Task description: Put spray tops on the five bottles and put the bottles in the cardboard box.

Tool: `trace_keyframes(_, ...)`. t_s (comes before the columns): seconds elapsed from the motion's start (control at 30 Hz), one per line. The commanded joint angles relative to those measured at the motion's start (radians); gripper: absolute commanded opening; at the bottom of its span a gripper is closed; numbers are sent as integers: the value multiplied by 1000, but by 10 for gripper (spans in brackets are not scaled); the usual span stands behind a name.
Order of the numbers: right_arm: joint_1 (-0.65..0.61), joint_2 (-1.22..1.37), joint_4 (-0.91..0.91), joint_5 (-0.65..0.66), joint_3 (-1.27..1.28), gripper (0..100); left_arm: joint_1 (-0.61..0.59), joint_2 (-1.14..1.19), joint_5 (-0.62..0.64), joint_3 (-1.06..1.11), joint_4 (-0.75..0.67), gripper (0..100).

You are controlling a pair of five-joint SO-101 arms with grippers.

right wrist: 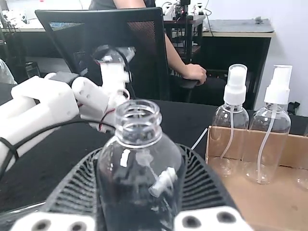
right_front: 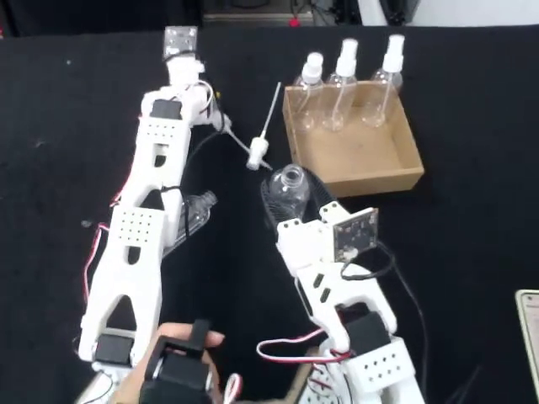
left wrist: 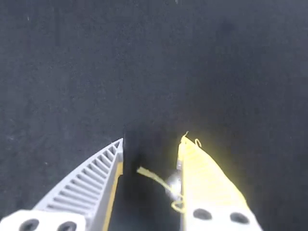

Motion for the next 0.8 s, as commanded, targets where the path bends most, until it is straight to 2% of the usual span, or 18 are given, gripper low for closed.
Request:
trace_keyframes(0.0, 14, -18, -3, 8, -2, 18, 2, -26, -64, -1, 26, 185)
trace_keyframes(0.2, 14, -19, -3, 8, -2, 18, -38, -29, -127, -88, 201, 185)
trace_keyframes(0.4, 14, -21, -3, 8, -2, 18, -41, -34, -126, -297, 560, 185)
trace_keyframes(0.5, 14, -21, -2, 8, -2, 18, -36, -58, -121, -288, 580, 184)
trace_keyframes(0.6, 14, -21, 0, 8, -2, 18, -44, -71, -35, -288, 589, 185)
trace_keyframes(0.77, 14, -24, 0, 8, -2, 18, -42, -83, 199, -291, 620, 186)
